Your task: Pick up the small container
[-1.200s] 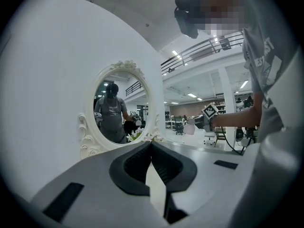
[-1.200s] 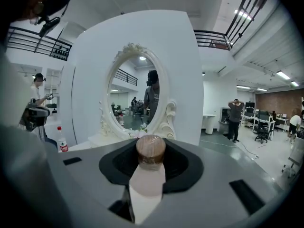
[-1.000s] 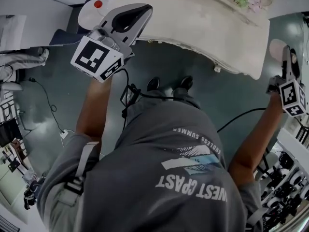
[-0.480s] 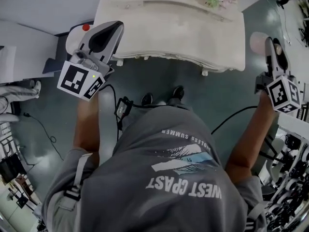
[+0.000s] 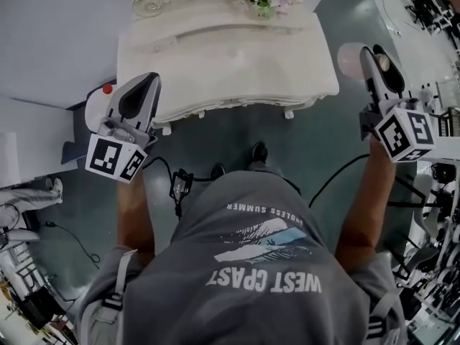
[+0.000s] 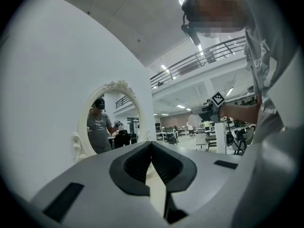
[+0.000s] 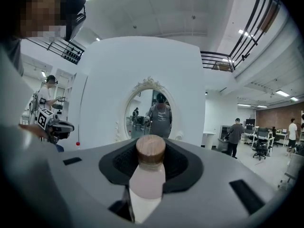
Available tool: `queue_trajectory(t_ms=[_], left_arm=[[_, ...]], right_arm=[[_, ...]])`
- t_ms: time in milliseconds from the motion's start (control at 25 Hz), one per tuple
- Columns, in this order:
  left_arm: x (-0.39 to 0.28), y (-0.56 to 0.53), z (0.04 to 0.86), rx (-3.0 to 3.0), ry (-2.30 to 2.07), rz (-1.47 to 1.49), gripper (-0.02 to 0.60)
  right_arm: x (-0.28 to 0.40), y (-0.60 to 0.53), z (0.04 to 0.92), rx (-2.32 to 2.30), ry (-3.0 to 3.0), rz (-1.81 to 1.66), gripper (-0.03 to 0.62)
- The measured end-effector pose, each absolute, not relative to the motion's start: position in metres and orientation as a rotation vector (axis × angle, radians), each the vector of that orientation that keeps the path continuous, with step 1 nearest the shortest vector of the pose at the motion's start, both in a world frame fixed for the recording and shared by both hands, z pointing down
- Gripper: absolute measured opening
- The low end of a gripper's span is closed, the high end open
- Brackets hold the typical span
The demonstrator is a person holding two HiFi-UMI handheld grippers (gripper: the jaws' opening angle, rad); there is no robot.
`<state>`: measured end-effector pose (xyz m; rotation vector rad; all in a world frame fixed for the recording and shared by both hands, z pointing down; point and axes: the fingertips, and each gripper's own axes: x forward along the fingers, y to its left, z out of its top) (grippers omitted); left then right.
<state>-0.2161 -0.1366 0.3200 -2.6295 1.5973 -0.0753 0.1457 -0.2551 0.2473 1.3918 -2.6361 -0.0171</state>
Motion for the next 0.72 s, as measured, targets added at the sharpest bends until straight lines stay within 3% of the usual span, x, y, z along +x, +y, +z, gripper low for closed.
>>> queue_trajectory(t_ms=[720], left_arm=[[-0.198,-0.138,0.325,-2.716,1.497,-0.043,0.017]], right_arm=[[0.15,-0.22,0.247,1.441,-2.583,-0.052,0.144]])
